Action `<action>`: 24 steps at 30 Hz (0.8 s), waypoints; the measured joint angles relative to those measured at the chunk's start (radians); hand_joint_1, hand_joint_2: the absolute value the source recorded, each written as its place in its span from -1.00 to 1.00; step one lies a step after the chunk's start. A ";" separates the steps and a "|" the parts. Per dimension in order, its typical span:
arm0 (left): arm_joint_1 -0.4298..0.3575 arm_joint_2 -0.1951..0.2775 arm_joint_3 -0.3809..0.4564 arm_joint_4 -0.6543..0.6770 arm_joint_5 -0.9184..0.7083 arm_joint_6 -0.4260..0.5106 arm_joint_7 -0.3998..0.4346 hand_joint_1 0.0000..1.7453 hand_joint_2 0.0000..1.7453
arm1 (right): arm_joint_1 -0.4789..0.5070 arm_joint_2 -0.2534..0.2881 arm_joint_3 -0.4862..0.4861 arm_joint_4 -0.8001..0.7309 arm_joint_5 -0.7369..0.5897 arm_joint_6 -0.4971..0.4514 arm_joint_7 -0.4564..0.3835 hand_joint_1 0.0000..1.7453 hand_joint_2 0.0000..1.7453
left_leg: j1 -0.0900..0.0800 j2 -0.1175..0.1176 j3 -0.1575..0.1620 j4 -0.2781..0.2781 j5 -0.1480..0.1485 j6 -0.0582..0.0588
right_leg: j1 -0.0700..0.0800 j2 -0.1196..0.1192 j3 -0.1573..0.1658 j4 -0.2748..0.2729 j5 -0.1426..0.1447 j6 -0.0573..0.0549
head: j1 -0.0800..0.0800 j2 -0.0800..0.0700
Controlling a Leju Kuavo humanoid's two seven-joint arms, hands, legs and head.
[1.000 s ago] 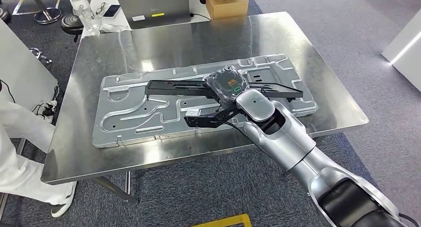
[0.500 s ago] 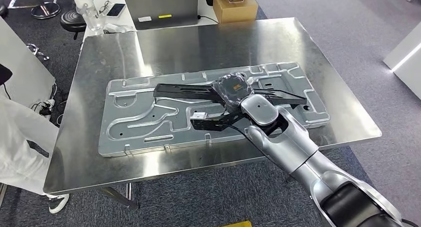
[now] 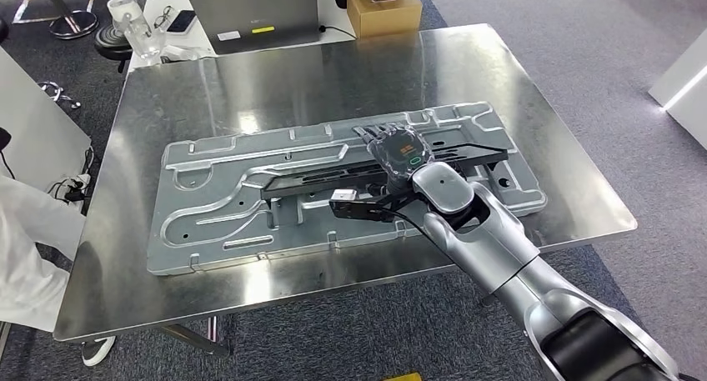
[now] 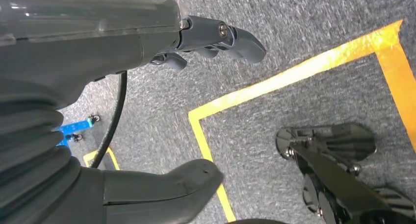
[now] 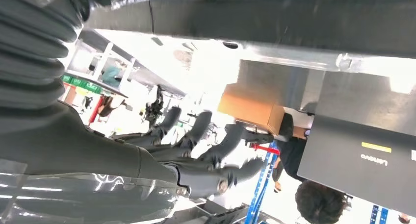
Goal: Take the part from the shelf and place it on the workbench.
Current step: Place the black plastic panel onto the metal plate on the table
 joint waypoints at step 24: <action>-0.001 -0.002 0.030 0.000 -0.002 0.004 0.006 -1.00 -1.00 | 0.027 0.007 0.005 -0.094 -0.153 0.038 -0.085 -1.00 -1.00 | 0.007 0.011 0.019 -0.043 0.041 0.027 | -0.005 -0.003 -0.044 0.135 -0.093 0.030 | 0.001 0.000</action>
